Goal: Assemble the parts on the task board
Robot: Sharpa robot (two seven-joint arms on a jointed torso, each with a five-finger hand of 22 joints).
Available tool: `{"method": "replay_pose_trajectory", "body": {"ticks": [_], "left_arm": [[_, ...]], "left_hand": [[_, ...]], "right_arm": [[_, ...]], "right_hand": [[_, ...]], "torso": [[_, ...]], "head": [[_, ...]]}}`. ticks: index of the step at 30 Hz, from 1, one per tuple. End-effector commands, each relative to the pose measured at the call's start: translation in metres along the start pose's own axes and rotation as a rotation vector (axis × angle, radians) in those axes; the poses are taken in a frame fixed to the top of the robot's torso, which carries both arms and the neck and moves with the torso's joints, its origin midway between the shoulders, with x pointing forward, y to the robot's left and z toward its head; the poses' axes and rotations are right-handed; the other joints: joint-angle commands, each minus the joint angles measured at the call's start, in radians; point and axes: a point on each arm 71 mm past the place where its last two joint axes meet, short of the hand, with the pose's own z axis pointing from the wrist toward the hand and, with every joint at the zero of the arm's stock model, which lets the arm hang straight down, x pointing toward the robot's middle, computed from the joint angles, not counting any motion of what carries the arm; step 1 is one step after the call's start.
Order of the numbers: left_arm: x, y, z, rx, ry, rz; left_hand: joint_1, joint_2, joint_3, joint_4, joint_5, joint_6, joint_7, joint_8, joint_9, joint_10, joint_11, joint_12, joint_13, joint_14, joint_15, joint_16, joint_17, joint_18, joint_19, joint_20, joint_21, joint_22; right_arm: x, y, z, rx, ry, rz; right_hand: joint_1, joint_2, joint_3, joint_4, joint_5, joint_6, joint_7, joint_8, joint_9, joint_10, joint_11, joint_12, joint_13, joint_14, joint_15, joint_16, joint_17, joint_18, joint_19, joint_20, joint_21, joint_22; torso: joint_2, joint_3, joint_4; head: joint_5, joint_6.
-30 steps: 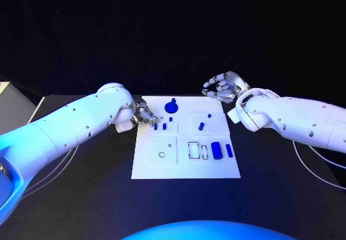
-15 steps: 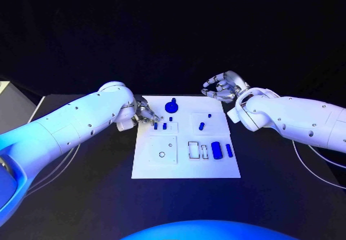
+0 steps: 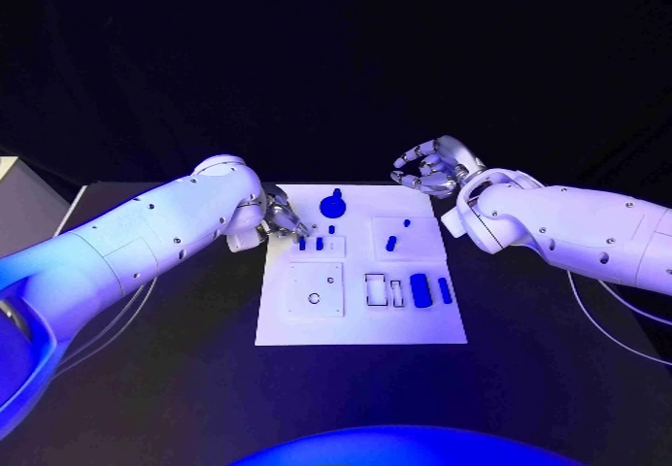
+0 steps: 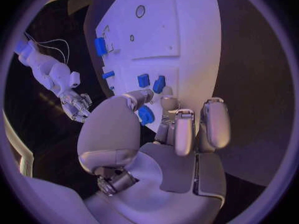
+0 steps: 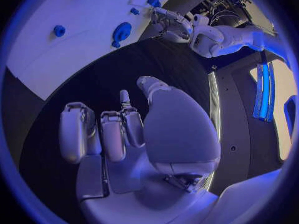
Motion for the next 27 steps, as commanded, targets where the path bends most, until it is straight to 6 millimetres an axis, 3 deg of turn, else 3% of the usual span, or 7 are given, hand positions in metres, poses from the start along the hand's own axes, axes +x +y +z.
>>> {"method": "replay_pose_trajectory", "body": {"ticks": [1, 14, 27], "left_arm": [[0.0018, -0.0014, -0.0001, -0.007, 0.027, 0.039], [0.0021, -0.0013, 0.0002, -0.011, 0.03, 0.044], [0.0026, -0.0024, 0.0005, 0.003, 0.038, 0.009]], "left_hand": [[0.01, 0.0, -0.001, -0.006, -0.002, -0.003, -0.004, 0.003, 0.001, -0.007, 0.0, 0.006, 0.001, 0.089, 0.003, 0.0, 0.209, -0.015, -0.004, 0.001, -0.002, 0.022], [0.013, -0.002, -0.007, -0.004, -0.004, 0.003, -0.006, 0.008, 0.004, 0.001, -0.001, 0.013, 0.013, 0.091, 0.002, 0.004, 0.216, -0.016, 0.001, 0.0, 0.003, 0.029], [0.082, 0.023, 0.016, -0.038, 0.0, 0.008, -0.019, 0.019, 0.011, 0.016, -0.013, 0.018, 0.023, 0.096, -0.008, 0.01, 0.229, -0.019, 0.008, -0.008, 0.01, 0.039]], "right_arm": [[0.0017, 0.0015, -0.0001, -0.011, 0.013, -0.005], [0.0018, 0.0016, 0.0, -0.012, 0.013, -0.005], [0.0018, 0.0016, 0.0001, -0.012, 0.013, -0.005]], "right_hand": [[-0.008, -0.005, 0.005, 0.002, 0.007, -0.006, -0.002, -0.005, 0.001, 0.006, -0.002, 0.006, 0.132, 0.067, -0.005, -0.004, 0.106, 0.011, 0.027, -0.005, 0.0, 0.124], [-0.008, -0.005, 0.005, 0.002, 0.007, -0.006, -0.002, -0.005, 0.001, 0.006, -0.002, 0.006, 0.132, 0.067, -0.005, -0.004, 0.106, 0.011, 0.027, -0.005, 0.0, 0.124], [-0.011, -0.005, 0.007, 0.002, 0.006, -0.007, -0.002, -0.005, 0.002, 0.007, -0.002, 0.008, 0.133, 0.068, -0.005, -0.004, 0.107, 0.011, 0.028, -0.005, 0.001, 0.125]], "torso": [[-0.001, 0.0003, 0.0009], [-0.001, -0.0004, 0.0], [-0.001, 0.0005, 0.0002]], "head": [[0.0, -0.001], [0.0, -0.002], [-0.001, -0.002]]}}
